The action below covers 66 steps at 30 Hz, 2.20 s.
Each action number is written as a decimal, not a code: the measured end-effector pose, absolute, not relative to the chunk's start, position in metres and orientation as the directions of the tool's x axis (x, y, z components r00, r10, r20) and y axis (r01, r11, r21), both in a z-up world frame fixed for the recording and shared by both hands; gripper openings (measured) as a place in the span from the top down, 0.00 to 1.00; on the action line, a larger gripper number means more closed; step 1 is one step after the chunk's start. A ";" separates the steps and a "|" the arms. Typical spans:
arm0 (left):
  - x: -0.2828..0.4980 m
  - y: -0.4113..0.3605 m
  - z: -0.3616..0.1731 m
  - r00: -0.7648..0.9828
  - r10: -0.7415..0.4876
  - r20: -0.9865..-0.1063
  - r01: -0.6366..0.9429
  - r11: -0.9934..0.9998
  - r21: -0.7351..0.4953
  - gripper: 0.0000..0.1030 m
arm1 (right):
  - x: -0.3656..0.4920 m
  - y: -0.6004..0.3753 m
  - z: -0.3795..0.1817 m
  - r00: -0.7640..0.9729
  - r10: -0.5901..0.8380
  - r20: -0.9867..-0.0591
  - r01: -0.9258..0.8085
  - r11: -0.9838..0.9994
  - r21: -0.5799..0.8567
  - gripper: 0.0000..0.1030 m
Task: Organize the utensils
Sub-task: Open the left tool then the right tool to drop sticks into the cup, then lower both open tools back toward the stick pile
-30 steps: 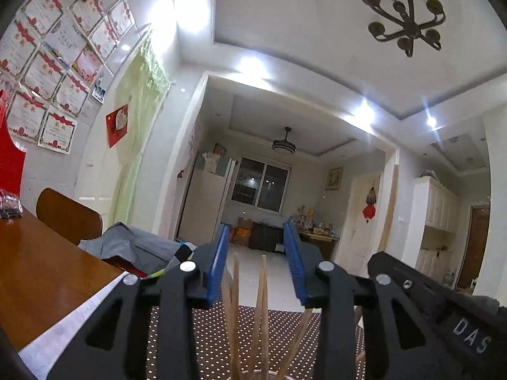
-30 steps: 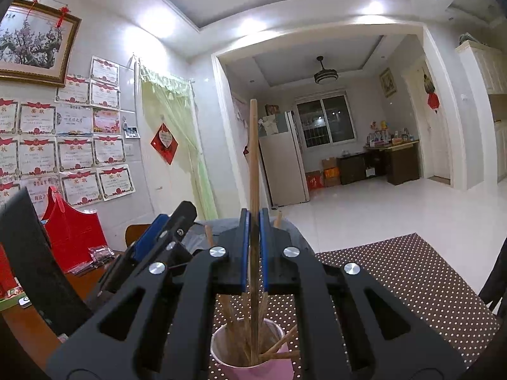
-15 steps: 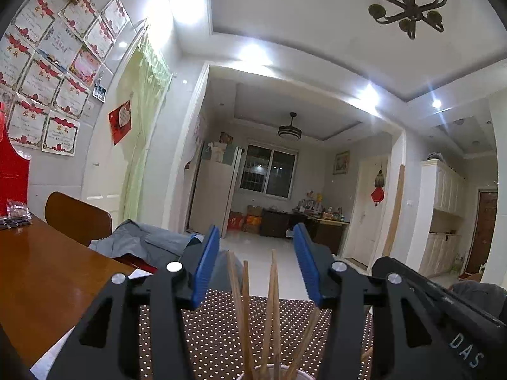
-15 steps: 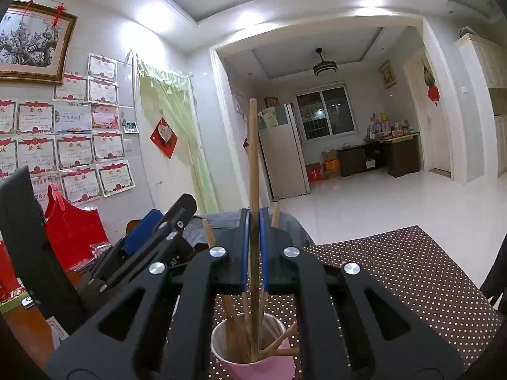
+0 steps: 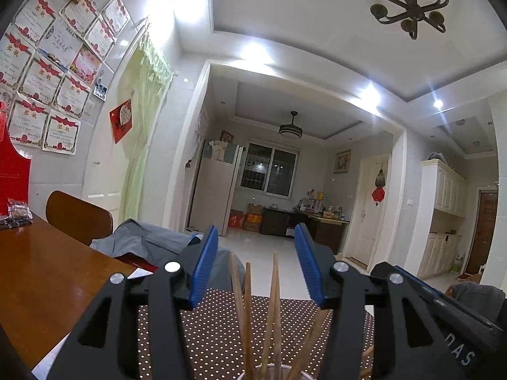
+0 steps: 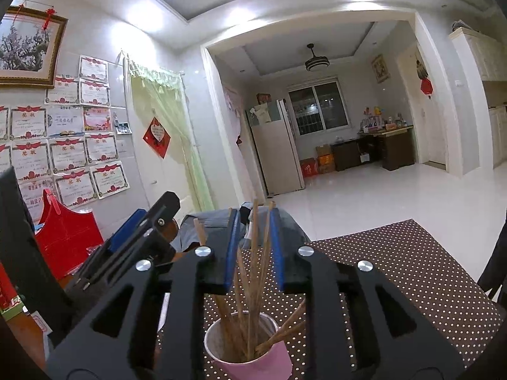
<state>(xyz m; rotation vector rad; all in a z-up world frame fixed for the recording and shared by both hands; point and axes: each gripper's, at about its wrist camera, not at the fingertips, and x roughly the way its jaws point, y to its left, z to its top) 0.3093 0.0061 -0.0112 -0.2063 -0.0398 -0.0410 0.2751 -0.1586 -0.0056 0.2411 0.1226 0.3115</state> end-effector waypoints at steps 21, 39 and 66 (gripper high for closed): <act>0.205 0.015 0.024 1.000 -0.013 -0.029 0.010 0.994 -0.111 0.45 | 0.192 -0.169 0.022 0.963 0.262 -0.055 -0.245 0.946 0.213 0.55; 0.137 0.003 -0.018 0.906 -0.101 -0.411 0.081 0.995 -0.065 0.43 | 0.116 -0.178 -0.019 0.915 0.255 -0.312 -0.224 0.966 0.133 0.48; 0.151 -0.033 -0.163 0.413 -0.222 -0.883 0.149 0.973 -0.175 0.62 | 0.114 -0.208 -0.125 0.693 0.273 -0.667 -0.175 0.961 0.212 0.47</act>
